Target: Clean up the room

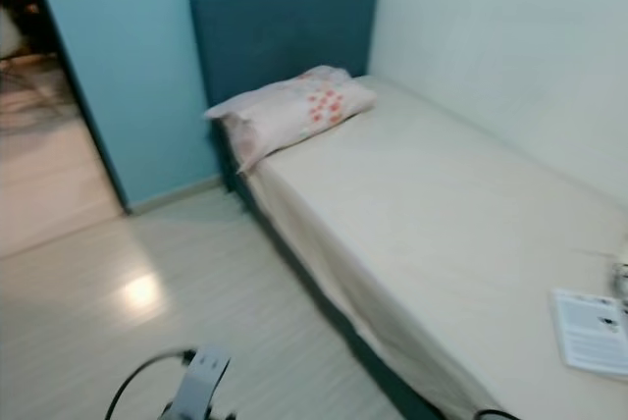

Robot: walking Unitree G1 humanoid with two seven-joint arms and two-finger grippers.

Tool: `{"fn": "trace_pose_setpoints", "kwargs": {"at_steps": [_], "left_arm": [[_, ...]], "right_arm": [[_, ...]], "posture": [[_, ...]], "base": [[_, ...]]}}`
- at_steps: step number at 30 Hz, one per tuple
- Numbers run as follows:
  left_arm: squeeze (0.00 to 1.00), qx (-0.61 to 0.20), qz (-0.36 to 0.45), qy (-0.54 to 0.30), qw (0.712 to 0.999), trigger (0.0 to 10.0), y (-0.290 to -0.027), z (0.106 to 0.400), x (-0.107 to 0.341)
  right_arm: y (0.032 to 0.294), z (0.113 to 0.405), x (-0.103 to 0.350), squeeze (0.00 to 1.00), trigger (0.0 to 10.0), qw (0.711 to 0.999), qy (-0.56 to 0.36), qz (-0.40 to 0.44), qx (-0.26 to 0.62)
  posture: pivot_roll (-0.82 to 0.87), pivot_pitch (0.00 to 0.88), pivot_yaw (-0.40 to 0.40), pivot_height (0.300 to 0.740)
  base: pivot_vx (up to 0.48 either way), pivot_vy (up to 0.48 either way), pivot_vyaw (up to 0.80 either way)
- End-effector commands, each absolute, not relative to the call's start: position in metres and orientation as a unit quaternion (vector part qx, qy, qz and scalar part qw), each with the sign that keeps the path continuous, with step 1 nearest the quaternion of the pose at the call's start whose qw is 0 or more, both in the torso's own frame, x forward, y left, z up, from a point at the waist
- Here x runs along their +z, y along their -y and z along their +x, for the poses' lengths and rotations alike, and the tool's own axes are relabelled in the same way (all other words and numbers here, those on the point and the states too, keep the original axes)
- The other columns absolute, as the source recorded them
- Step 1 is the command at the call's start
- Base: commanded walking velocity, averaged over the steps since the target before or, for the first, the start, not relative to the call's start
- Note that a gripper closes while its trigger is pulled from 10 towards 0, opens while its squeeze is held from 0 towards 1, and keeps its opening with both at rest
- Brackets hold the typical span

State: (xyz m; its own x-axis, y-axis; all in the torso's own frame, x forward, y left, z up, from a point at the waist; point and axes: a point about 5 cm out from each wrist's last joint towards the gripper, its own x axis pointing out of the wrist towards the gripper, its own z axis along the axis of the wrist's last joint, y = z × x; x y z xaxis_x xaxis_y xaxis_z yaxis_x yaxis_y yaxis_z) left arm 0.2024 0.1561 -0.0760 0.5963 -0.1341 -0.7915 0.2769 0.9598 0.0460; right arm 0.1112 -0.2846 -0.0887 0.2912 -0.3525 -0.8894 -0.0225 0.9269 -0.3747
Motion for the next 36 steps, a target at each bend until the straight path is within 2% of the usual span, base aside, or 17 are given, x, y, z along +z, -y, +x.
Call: {"fn": "trace_pose_setpoints", "kwargs": {"at_steps": [1, 10, 28, 33, 36], "left_arm": [[0.0, -0.121, 0.07, -0.431, 0.891, 10.0, -0.152, 0.204, -0.075], [0.0, -0.133, 0.04, -0.422, 0.896, 10.0, -0.146, 0.206, -0.073], [0.0, -0.137, 0.03, -0.412, 0.9, 10.0, -0.145, 0.21, -0.07], [0.0, -0.112, 0.089, -0.422, 0.895, 10.0, -0.157, 0.208, -0.073], [0.0, -0.078, 0.146, -0.425, 0.89, 10.0, -0.174, 0.208, -0.072]], "right_arm": [[0.285, 0.113, -0.088, 0.0, 10.0, 0.788, -0.584, -0.159, -0.114], [0.28, 0.119, -0.088, 0.0, 10.0, 0.801, -0.568, -0.138, -0.129], [0.272, 0.128, -0.088, 0.0, 10.0, 0.818, -0.549, -0.1, -0.14], [0.266, 0.13, -0.089, 0.0, 10.0, 0.825, -0.544, -0.078, -0.131], [0.258, 0.136, -0.089, 0.0, 10.0, 0.836, -0.534, -0.054, -0.119]], "posture": [[0.11, 0.0, -0.031, 0.731], [0.11, 0.0, -0.034, 0.731], [0.11, 0.0, -0.025, 0.731], [0.11, 0.0, -0.025, 0.731], [0.11, 0.0, -0.029, 0.731]], "base": [[0.0, 0.0, -0.77], [0.0, 0.0, -0.77], [0.0, 0.0, -0.77], [0.0, 0.0, -0.77], [0.0, 0.0, -0.77]]}}
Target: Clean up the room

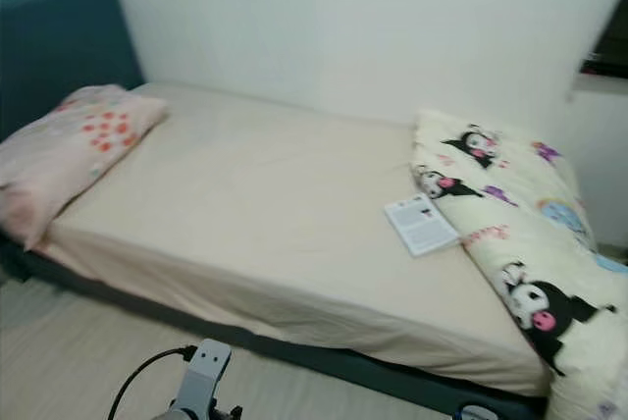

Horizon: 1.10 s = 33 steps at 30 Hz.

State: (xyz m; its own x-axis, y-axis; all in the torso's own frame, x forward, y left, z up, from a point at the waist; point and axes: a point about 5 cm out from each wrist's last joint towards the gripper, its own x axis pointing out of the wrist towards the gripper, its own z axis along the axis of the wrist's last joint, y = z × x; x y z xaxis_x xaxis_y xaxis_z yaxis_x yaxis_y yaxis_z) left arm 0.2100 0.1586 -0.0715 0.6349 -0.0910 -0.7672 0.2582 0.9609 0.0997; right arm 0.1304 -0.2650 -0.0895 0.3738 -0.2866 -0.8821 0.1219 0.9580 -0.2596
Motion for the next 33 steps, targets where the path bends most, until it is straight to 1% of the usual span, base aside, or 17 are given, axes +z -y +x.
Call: {"fn": "trace_pose_setpoints", "kwargs": {"at_steps": [1, 3, 4, 5, 6, 9, 12, 15, 19, 21, 25, 28, 31, 33], "left_arm": [[0.0, -0.078, 0.146, -0.425, 0.89, 10.0, -0.174, 0.208, -0.072], [0.0, -0.054, 0.19, -0.429, 0.881, 10.0, -0.188, 0.207, -0.071], [0.0, -0.054, 0.19, -0.429, 0.881, 10.0, -0.188, 0.207, -0.071], [0.0, -0.04, 0.211, -0.438, 0.873, 10.0, -0.197, 0.204, -0.072], [0.0, -0.039, 0.217, -0.441, 0.87, 10.0, -0.199, 0.203, -0.073], [0.0, -0.026, 0.214, -0.451, 0.866, 10.0, -0.205, 0.198, -0.074], [0.0, -0.014, 0.186, -0.455, 0.871, 10.0, -0.205, 0.195, -0.076], [0.0, -0.011, 0.151, -0.45, 0.88, 10.0, -0.2, 0.195, -0.076], [0.0, -0.017, 0.125, -0.444, 0.887, 10.0, -0.192, 0.197, -0.076], [0.0, -0.028, 0.08, -0.427, 0.9, 10.0, -0.181, 0.207, -0.072], [0.0, -0.04, 0.063, -0.415, 0.907, 10.0, -0.174, 0.213, -0.069], [0.0, -0.054, 0.045, -0.389, 0.918, 10.0, -0.165, 0.227, -0.061], [0.0, -0.069, 0.033, -0.365, 0.928, 10.0, -0.157, 0.239, -0.052], [0.0, -0.071, 0.028, -0.359, 0.93, 10.0, -0.156, 0.242, -0.05]], "right_arm": [[0.258, 0.136, -0.089, 0.0, 10.0, 0.836, -0.534, -0.054, -0.119], [0.255, 0.141, -0.089, 0.0, 10.0, 0.842, -0.527, -0.039, -0.114], [0.255, 0.141, -0.089, 0.0, 10.0, 0.842, -0.527, -0.039, -0.114], [0.251, 0.144, -0.089, 0.0, 10.0, 0.846, -0.522, -0.027, -0.105], [0.25, 0.145, -0.089, 0.0, 10.0, 0.847, -0.521, -0.024, -0.103], [0.245, 0.149, -0.088, 0.0, 10.0, 0.851, -0.516, -0.016, -0.093], [0.243, 0.151, -0.088, 0.0, 10.0, 0.854, -0.512, -0.009, -0.087], [0.242, 0.154, -0.087, 0.0, 10.0, 0.858, -0.506, -0.008, -0.082], [0.241, 0.159, -0.085, 0.0, 10.0, 0.862, -0.5, -0.01, -0.08], [0.241, 0.163, -0.084, 0.0, 10.0, 0.865, -0.495, -0.01, -0.081], [0.241, 0.164, -0.083, 0.0, 10.0, 0.866, -0.493, -0.009, -0.082], [0.243, 0.168, -0.081, 0.0, 10.0, 0.87, -0.484, -0.004, -0.09], [0.244, 0.173, -0.078, 0.0, 10.0, 0.875, -0.476, -0.008, -0.091], [0.244, 0.174, -0.077, 0.0, 10.0, 0.876, -0.474, -0.011, -0.09]], "posture": [[0.11, 0.0, -0.029, 0.731], [0.11, 0.0, -0.029, 0.731], [0.11, 0.0, -0.029, 0.731], [0.12, 0.0, -0.031, 0.731], [0.12, 0.0, -0.031, 0.731], [0.12, 0.0, -0.035, 0.731], [0.12, 0.0, -0.037, 0.731], [0.12, 0.0, -0.037, 0.731], [0.12, 0.0, -0.037, 0.731], [0.12, 0.0, -0.039, 0.731], [0.12, 0.0, -0.039, 0.731], [0.12, 0.0, -0.036, 0.731], [0.11, 0.0, -0.035, 0.731], [0.11, 0.0, -0.035, 0.731]], "base": [[0.0, 0.0, -0.77], [0.0, 0.0, -0.77], [0.0, 0.0, -0.77], [0.0, 0.0, -0.77], [0.0, 0.0, -0.77], [0.0, 0.0, -0.77], [0.0, 0.0, -0.77], [0.0, 0.0, -0.77], [0.0, 0.0, -0.77], [0.0, 0.0, -0.77], [0.0, 0.0, -0.77], [0.0, 0.0, -0.78], [0.365, 0.0, 0.0], [0.382, 0.0, 0.0]]}}
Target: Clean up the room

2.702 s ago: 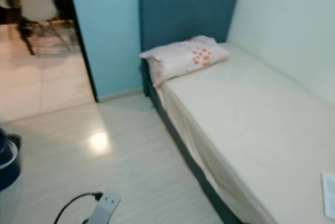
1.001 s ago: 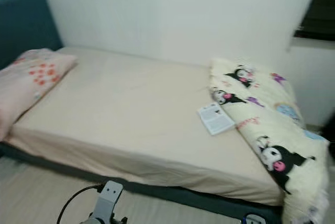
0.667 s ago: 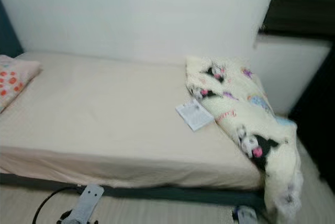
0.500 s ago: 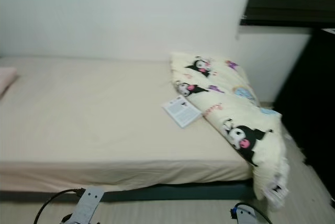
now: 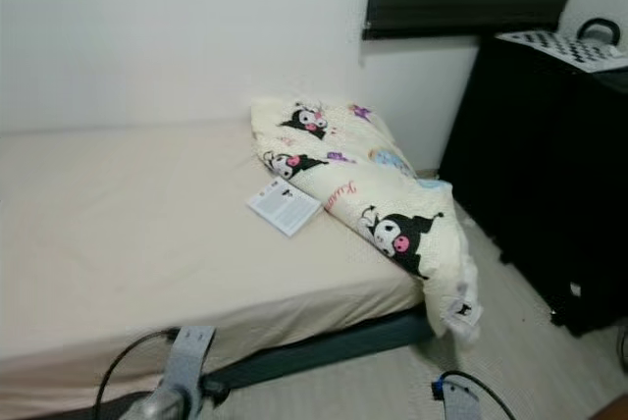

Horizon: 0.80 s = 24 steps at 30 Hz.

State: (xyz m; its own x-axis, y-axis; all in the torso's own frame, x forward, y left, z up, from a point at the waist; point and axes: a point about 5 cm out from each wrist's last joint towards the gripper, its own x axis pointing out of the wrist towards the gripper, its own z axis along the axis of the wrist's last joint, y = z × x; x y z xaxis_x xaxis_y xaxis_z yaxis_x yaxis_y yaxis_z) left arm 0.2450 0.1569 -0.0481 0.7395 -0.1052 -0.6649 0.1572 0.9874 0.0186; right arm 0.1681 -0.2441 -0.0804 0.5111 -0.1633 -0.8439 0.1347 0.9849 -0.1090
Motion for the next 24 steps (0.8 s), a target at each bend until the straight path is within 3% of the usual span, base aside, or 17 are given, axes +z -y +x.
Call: {"fn": "trace_pose_setpoints", "kwargs": {"at_steps": [1, 11, 19, 24], "left_arm": [[0.0, -0.075, 0.023, -0.351, 0.933, 10.0, -0.153, 0.246, -0.047], [0.0, -0.099, 0.006, -0.322, 0.941, 10.0, -0.141, 0.26, -0.036], [0.0, -0.102, 0.007, -0.325, 0.94, 10.0, -0.142, 0.258, -0.038], [0.0, -0.09, 0.007, -0.335, 0.938, 10.0, -0.144, 0.256, -0.04]], "right_arm": [[0.244, 0.176, -0.077, 0.0, 10.0, 0.877, -0.472, -0.012, -0.089], [0.238, 0.187, -0.073, 0.0, 10.0, 0.885, -0.459, -0.022, -0.079], [0.235, 0.188, -0.073, 0.0, 10.0, 0.888, -0.453, -0.012, -0.08], [0.233, 0.195, -0.07, 0.0, 10.0, 0.893, -0.443, -0.013, -0.079]], "posture": [[0.11, 0.0, -0.035, 0.731], [0.11, 0.0, -0.031, 0.731], [0.11, 0.0, -0.03, 0.731], [0.11, 0.0, -0.029, 0.731]], "base": [[0.42, 0.0, 0.0], [0.433, 0.0, 0.0], [0.436, 0.0, -0.79], [0.263, 0.0, 0.0]]}}
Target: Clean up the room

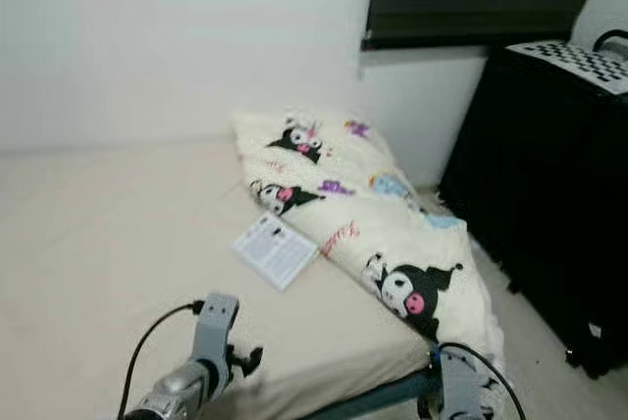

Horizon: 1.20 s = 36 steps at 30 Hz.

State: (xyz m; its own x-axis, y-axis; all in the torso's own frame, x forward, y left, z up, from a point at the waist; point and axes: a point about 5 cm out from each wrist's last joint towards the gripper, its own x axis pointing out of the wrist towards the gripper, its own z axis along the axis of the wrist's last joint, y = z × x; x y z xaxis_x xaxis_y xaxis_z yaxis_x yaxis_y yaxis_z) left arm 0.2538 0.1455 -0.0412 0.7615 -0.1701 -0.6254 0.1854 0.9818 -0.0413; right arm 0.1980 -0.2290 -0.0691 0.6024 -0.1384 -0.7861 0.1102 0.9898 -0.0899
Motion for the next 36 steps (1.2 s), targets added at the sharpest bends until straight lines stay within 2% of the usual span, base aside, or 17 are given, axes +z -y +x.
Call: {"fn": "trace_pose_setpoints", "kwargs": {"at_steps": [1, 9, 13, 16, 22, 24, 36], "left_arm": [[0.0, -0.09, 0.007, -0.335, 0.938, 10.0, -0.144, 0.256, -0.04], [0.0, -0.072, 0.017, -0.355, 0.932, 10.0, -0.15, 0.252, -0.044], [0.0, -0.041, 0.047, -0.361, 0.93, 10.0, -0.158, 0.254, -0.043], [0.0, -0.042, 0.048, -0.362, 0.93, 10.0, -0.158, 0.254, -0.043], [0.0, -0.04, 0.046, -0.363, 0.93, 10.0, -0.157, 0.254, -0.044], [0.0, -0.04, 0.046, -0.37, 0.927, 10.0, -0.158, 0.25, -0.047], [0.0, -0.05, 0.044, -0.375, 0.925, 10.0, -0.155, 0.249, -0.048]], "right_arm": [[0.233, 0.195, -0.07, 0.0, 10.0, 0.893, -0.443, -0.013, -0.079], [0.224, 0.217, -0.059, 0.0, 10.0, 0.912, -0.409, -0.008, -0.038], [0.201, 0.236, -0.048, 0.0, 10.0, 0.921, -0.381, -0.007, 0.085], [0.199, 0.238, -0.047, 0.0, 10.0, 0.92, -0.379, -0.006, 0.099], [0.194, 0.24, -0.045, 0.0, 10.0, 0.918, -0.376, 0.001, 0.126], [0.189, 0.238, -0.046, 0.0, 10.0, 0.911, -0.38, 0.013, 0.16], [0.194, 0.233, -0.049, 0.0, 10.0, 0.908, -0.39, 0.015, 0.153]], "posture": [[0.11, 0.0, -0.029, 0.731], [0.1, 0.0, -0.018, 0.731], [0.09, 0.0, -0.012, 0.731], [0.09, 0.0, -0.012, 0.731], [0.09, 0.0, -0.012, 0.731], [0.09, 0.0, -0.015, 0.731], [0.09, 0.0, -0.009, 0.731]], "base": [[0.0, 0.0, 0.0], [0.0, -0.345, 0.0], [0.0, 0.0, 0.0], [0.0, 0.0, 0.0], [0.0, 0.0, 0.8], [0.0, 0.0, 0.8], [0.0, 0.0, 0.8]]}}
